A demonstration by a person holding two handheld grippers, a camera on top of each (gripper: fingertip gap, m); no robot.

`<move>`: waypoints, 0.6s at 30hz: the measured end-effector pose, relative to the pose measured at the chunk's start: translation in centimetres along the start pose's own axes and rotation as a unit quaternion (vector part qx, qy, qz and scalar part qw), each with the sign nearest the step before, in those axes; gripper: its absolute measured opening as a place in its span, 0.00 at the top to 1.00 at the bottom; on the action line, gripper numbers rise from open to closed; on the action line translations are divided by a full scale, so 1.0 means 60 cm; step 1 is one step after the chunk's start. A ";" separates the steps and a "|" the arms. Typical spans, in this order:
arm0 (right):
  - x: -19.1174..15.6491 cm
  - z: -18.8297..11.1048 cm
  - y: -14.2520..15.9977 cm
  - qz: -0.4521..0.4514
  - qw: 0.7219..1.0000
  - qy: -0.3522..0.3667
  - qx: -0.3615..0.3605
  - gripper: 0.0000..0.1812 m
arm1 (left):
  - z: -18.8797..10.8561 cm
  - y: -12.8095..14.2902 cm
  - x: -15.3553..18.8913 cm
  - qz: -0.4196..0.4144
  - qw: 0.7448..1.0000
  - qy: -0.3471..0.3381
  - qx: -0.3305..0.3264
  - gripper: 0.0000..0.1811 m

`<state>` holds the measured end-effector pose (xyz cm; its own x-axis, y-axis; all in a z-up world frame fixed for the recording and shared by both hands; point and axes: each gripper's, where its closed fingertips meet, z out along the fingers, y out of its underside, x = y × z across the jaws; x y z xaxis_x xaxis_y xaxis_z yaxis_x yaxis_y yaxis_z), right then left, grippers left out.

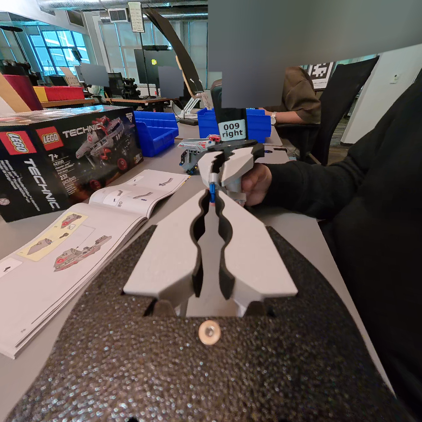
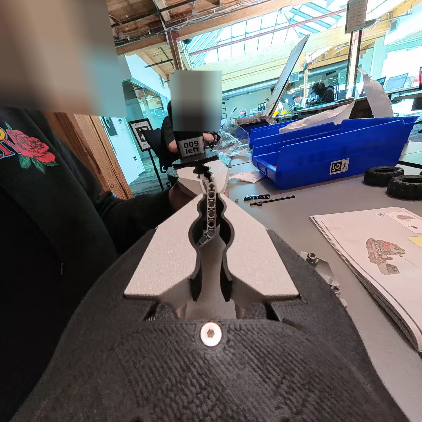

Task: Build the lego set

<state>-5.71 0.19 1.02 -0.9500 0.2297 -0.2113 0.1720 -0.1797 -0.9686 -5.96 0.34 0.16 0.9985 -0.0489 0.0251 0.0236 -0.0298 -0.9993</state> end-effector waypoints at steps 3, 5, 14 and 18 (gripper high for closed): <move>0.000 -0.002 0.004 -0.007 1.000 0.002 -0.011 0.97 | 0.000 0.002 0.003 0.007 1.000 0.004 -0.007 0.99; 0.001 -0.002 0.004 -0.005 1.000 0.003 -0.011 0.97 | 0.002 0.003 0.006 0.014 1.000 0.006 -0.010 0.99; -0.001 -0.007 0.001 0.056 0.998 -0.026 0.002 0.97 | 0.004 -0.006 0.006 0.030 0.999 -0.015 -0.038 0.99; 0.000 -0.005 -0.004 0.088 0.995 -0.034 0.022 0.97 | 0.003 -0.010 0.003 0.036 0.996 -0.037 -0.067 0.99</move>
<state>-5.66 0.51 1.23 -0.9217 0.1257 -0.3669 0.3279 -0.2527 -0.9103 -5.78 0.52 0.74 0.9984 0.0178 -0.0536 -0.0500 -0.1622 -0.9855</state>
